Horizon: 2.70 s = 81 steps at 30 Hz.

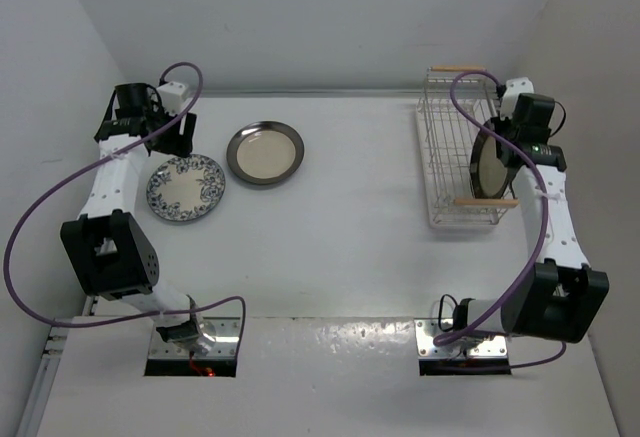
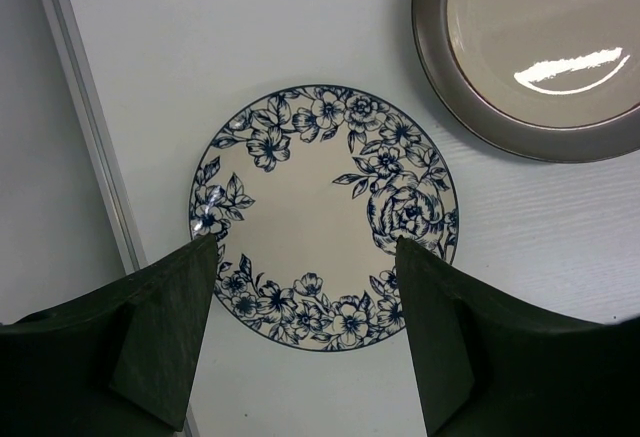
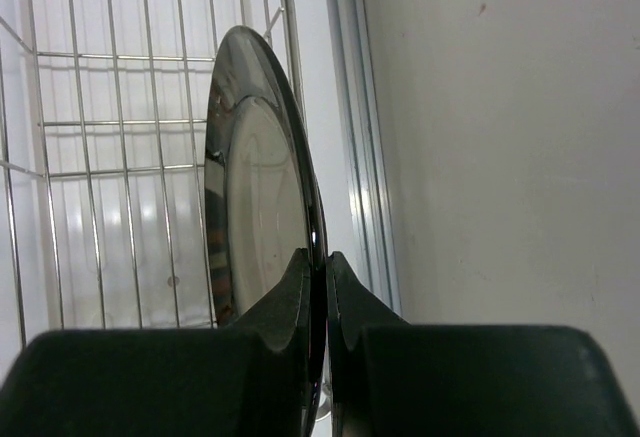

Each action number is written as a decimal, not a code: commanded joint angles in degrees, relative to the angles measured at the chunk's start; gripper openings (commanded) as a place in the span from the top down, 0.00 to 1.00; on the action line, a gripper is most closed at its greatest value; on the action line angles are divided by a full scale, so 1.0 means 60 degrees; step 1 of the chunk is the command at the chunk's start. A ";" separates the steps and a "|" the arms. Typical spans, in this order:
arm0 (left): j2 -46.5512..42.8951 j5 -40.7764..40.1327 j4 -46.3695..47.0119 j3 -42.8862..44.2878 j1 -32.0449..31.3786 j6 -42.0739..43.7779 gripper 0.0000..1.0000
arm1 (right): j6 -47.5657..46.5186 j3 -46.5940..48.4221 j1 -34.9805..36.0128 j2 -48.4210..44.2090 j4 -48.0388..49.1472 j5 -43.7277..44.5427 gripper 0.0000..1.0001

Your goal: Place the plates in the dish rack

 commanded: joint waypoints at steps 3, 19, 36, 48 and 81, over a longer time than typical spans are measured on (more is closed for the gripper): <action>0.0059 -0.0203 0.0088 0.0000 -0.0112 0.0091 0.24 | 0.0080 -0.0102 -0.0030 -0.0260 0.1364 -0.0042 1.00; 0.1771 -0.0541 -0.0468 0.0747 0.1029 -0.0700 0.11 | 0.0504 0.0131 -0.0089 -0.0085 0.1071 -0.0115 0.30; 0.5301 0.0908 -0.1508 0.1978 0.3111 -0.0921 0.19 | -0.0506 0.0996 0.1800 -0.0553 0.0998 0.0191 0.06; 0.6928 0.2490 -0.2783 0.2372 0.3549 0.0177 0.82 | 0.0607 0.0647 0.3674 -0.1227 0.0925 0.0163 0.04; 0.0001 0.5333 -0.4995 0.1347 -0.0843 0.4340 1.00 | 0.6273 0.2034 0.8261 0.5246 0.4996 -0.6297 0.08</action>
